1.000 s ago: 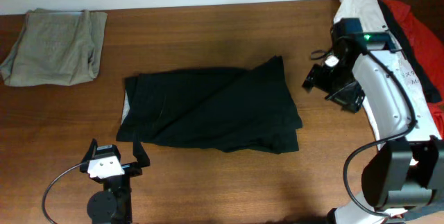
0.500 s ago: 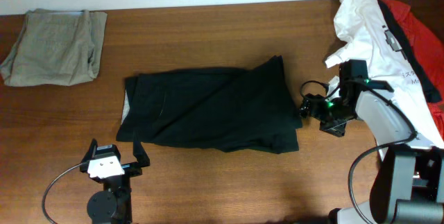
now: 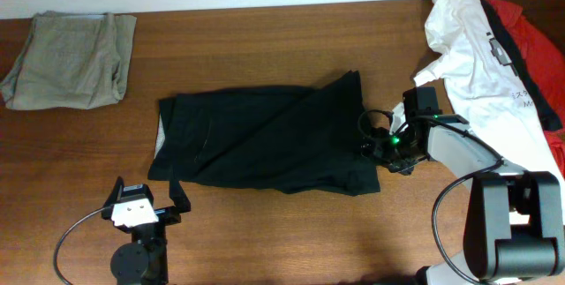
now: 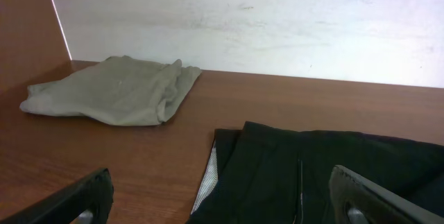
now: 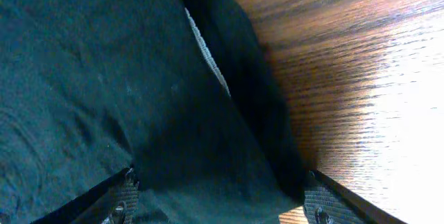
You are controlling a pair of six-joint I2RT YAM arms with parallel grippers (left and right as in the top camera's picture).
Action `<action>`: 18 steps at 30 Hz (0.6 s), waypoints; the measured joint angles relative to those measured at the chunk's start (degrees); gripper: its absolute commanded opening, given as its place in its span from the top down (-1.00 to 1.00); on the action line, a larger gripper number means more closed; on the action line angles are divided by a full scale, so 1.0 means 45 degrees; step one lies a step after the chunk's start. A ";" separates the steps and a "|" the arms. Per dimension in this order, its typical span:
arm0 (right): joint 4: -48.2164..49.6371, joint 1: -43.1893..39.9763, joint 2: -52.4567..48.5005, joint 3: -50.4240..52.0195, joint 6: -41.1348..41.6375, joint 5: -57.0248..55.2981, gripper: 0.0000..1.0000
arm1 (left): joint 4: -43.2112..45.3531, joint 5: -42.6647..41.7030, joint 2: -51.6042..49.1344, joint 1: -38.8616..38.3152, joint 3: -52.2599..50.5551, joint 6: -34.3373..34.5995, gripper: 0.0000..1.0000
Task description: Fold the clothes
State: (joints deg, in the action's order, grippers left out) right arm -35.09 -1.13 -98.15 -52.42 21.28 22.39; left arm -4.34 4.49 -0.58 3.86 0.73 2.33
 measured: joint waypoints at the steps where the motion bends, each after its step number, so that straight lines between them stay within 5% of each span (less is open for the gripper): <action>1: -0.0053 0.0000 -0.0044 -0.0019 0.0126 -0.0058 -0.08 | 0.0000 0.0000 0.0000 0.0000 0.0000 0.0000 -0.98; 3: -0.0175 0.0010 -0.0180 -0.0024 0.0223 -0.0155 0.65 | 0.0000 0.0000 0.0000 0.0000 0.0000 0.0000 -0.98; 5: -0.0330 0.0010 -0.0325 -0.0024 0.0321 -0.0243 0.92 | 0.0000 0.0005 0.0000 0.0000 0.0000 0.0000 -0.98; 10: -0.1719 0.0015 -0.0068 -0.0714 0.0325 -0.0335 0.92 | 0.0000 0.0000 0.0000 0.0000 0.0000 0.0000 -0.98; 18: -0.5877 0.0097 0.3891 -0.1564 0.0325 -0.0228 0.92 | 0.0005 -0.0005 0.0000 0.0000 0.0000 0.0000 -0.98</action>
State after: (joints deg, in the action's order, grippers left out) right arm -61.54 -0.69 -80.64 -59.46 22.74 21.37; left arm -4.32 4.47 -0.58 3.86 0.73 2.33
